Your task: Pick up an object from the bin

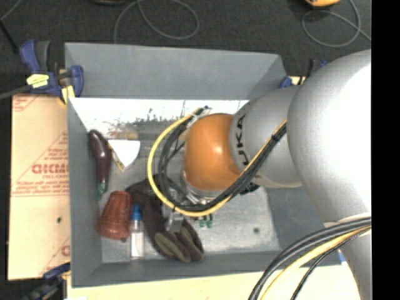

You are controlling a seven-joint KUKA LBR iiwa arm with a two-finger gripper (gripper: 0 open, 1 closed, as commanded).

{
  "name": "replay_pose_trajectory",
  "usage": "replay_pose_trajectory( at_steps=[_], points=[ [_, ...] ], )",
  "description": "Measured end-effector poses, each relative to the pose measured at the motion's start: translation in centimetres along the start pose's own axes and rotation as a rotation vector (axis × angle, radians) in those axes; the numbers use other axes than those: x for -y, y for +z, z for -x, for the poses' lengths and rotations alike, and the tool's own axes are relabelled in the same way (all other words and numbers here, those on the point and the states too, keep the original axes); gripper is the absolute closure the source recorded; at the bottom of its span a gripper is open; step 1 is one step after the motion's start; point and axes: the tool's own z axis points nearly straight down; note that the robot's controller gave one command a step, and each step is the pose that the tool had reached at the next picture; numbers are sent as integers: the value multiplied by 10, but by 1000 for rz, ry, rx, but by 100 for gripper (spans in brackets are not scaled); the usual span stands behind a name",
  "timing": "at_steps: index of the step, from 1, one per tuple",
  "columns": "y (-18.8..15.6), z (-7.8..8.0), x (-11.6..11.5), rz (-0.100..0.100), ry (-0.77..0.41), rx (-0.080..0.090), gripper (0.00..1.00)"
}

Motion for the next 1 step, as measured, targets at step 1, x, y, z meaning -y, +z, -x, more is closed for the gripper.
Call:
replay_pose_trajectory(
  at_steps=[1],
  points=[
    [-113,16,-1,0,-306,7,100]
  ],
)
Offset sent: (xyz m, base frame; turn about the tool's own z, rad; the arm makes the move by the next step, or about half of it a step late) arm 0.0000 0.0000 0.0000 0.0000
